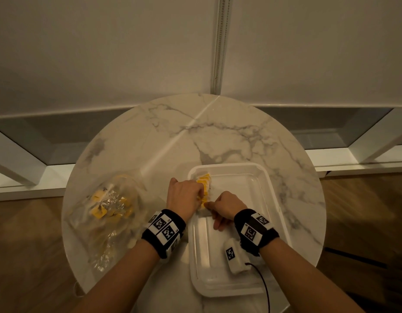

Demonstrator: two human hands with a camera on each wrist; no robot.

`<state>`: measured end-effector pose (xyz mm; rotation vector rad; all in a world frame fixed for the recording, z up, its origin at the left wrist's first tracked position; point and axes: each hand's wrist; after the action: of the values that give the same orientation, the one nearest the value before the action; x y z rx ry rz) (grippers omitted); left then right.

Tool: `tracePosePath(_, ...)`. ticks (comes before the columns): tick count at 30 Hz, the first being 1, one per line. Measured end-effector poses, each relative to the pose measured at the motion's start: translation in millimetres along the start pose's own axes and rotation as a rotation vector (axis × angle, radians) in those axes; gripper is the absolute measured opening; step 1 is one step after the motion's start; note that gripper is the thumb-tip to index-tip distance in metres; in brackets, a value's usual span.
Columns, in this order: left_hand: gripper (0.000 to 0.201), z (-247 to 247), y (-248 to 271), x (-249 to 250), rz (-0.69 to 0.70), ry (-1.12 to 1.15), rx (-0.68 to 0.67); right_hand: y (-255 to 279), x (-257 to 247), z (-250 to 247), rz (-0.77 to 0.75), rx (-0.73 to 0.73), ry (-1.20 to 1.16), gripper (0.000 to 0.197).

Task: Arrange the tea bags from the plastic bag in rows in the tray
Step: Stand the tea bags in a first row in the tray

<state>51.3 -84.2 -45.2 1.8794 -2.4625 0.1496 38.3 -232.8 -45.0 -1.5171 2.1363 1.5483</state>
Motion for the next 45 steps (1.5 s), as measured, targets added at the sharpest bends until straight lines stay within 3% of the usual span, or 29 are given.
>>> tracePosePath(10, 0.008, -2, 0, 0, -0.010, 0.032, -0.019, 8, -1, -4, -0.010, 0.001, -0.026, 0.038)
tracePosePath(14, 0.009, -11, 6, 1, -0.022, 0.176, -0.013, 4, 5, -1, -0.046, 0.006, -0.051, 0.041)
tracePosePath(18, 0.006, -36, 38, -4, -0.147, 0.478, 0.215, 2, 7, -4, -0.071, 0.005, -0.118, 0.038)
tracePosePath(20, 0.005, -44, 64, -11, -0.222, 0.562, 0.338, 1, 8, -9, -0.116, 0.079, -0.074, 0.039)
tracePosePath(24, 0.017, -41, 131, -35, -0.304, 0.628, 0.412, 17, 4, -16, -0.223, 0.124, -0.105, 0.037)
tracePosePath(26, 0.032, -30, 163, -44, -0.315, 0.550, 0.341, 33, 0, -14, -0.284, 0.104, -0.137, 0.035)
tracePosePath(29, 0.058, -6, 197, -54, -0.362, 0.392, 0.088, 59, -8, -3, -0.380, 0.044, -0.167, 0.041)
tracePosePath(31, 0.056, 12, 211, -59, -0.383, 0.339, -0.005, 77, -15, 9, -0.432, -0.038, -0.167, 0.044)
tracePosePath(35, 0.021, 18, 214, -70, -0.462, 0.466, 0.125, 102, -30, 33, -0.505, -0.183, -0.185, 0.044)
tracePosePath(40, 0.015, 8, 207, -82, -0.513, 0.643, 0.125, 107, -37, 62, -0.601, -0.185, -0.094, 0.014)
tracePosePath(45, 0.020, 1, 210, -85, -0.556, 0.752, 0.117, 104, -27, 85, -0.656, -0.161, 0.199, 0.020)
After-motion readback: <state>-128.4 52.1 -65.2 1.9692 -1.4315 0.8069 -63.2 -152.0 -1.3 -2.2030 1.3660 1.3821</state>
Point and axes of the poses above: each hand's wrist, its own y-axis away from the middle knuckle, its own z-axis out of the palm, x = y × z, and after that the axes turned 7 degrees about x, right-handed
